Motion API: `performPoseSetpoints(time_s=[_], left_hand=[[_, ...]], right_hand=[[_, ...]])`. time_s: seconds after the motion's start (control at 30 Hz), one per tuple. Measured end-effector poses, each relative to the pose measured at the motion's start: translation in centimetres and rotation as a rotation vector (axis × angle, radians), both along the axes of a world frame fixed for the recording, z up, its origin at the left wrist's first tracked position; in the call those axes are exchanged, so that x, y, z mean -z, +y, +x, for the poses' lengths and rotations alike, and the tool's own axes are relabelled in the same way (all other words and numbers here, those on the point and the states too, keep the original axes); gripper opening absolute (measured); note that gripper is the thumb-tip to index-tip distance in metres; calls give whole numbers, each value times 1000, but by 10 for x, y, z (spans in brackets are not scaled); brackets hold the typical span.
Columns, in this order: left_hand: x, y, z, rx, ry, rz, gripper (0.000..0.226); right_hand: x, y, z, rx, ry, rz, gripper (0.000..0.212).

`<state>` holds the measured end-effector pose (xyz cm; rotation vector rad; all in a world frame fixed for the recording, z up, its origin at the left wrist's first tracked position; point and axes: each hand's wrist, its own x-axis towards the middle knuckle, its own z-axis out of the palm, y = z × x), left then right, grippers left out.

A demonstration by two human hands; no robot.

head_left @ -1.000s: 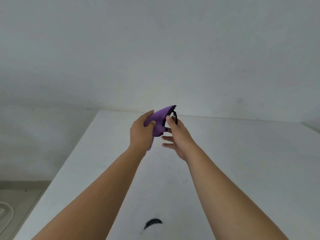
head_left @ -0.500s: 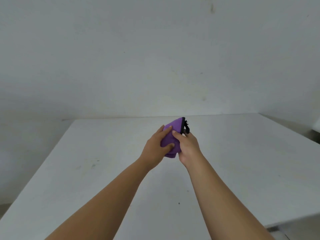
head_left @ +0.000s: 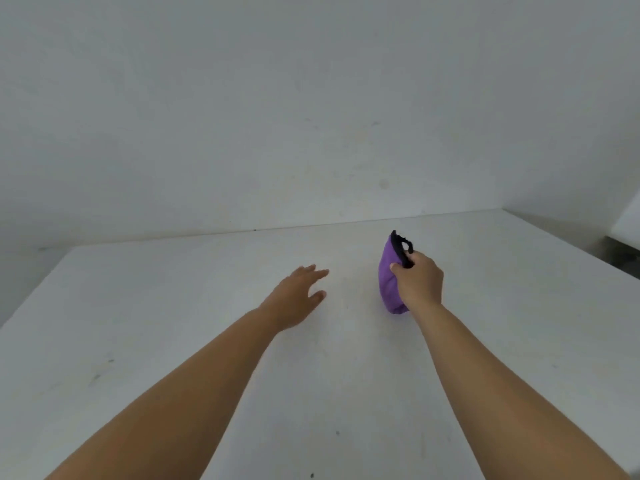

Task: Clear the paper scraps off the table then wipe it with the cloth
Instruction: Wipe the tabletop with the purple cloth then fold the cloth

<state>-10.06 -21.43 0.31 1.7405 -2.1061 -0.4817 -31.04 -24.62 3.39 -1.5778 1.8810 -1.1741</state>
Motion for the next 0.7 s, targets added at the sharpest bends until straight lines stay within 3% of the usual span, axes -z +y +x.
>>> performPoseSetpoints(time_s=[0.1, 0.27, 0.5, 0.7], left_hand=[[7, -38, 21, -53, -71, 36, 47], [21, -91, 63, -131, -181, 71, 45], [42, -109, 83, -145, -58, -72, 39], [47, -115, 87, -156, -11, -54, 39]], right_hand=[[14, -37, -6, 21, 66, -40, 36], [56, -96, -1, -6, 355, 117, 36], [53, -171, 43, -159, 436, 139, 36], [56, -197, 131, -476, 555, 85, 37]])
